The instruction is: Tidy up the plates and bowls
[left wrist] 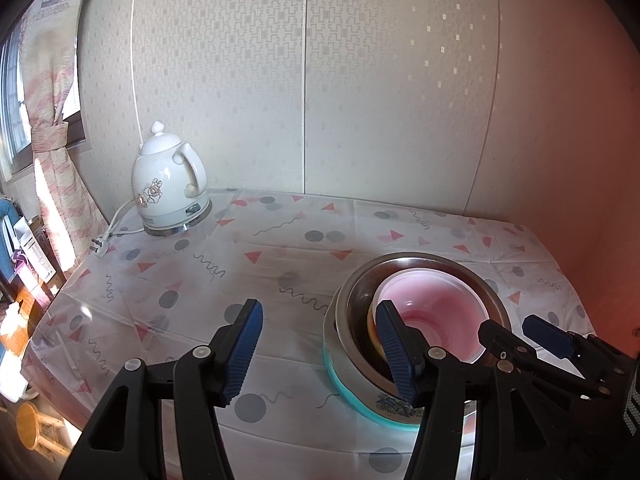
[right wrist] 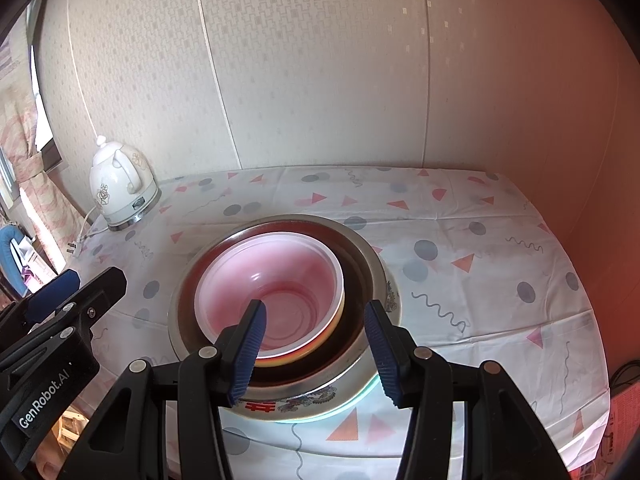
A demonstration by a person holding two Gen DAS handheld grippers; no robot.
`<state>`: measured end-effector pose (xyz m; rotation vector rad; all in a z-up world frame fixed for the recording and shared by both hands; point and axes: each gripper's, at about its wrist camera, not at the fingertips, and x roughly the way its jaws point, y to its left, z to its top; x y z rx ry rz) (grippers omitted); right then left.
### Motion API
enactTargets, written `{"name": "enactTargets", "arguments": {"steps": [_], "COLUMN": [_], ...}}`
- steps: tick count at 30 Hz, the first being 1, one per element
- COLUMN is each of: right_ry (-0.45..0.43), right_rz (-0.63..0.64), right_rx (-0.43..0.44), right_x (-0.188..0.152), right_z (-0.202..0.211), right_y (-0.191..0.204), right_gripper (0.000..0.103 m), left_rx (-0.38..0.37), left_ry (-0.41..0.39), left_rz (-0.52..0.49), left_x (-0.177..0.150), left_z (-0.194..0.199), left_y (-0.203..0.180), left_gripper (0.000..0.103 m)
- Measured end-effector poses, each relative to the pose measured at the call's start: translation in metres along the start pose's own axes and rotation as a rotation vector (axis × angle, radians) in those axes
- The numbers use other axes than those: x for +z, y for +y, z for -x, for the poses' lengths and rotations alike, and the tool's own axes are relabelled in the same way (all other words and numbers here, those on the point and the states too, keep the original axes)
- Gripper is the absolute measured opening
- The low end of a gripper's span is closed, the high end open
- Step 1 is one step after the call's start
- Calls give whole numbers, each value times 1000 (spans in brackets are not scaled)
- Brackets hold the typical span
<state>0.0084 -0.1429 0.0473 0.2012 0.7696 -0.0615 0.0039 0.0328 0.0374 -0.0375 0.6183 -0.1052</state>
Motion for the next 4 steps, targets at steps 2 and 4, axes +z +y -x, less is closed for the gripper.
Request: {"name": "enactTargets", "arguments": {"steps": [2, 4], "right_ry": [-18, -46], "right_rz": [-11, -31], "right_rx": [2, -5], "right_x": [3, 10], "right_z": [2, 6], "right_y": [-5, -16], "right_gripper": [52, 52], "left_rx": [7, 10], "left_ry": [-4, 10], "left_rz": [2, 15], "left_x": [2, 5], "left_z": [-1, -4], "left_y": [2, 9], "left_gripper": [60, 60]}}
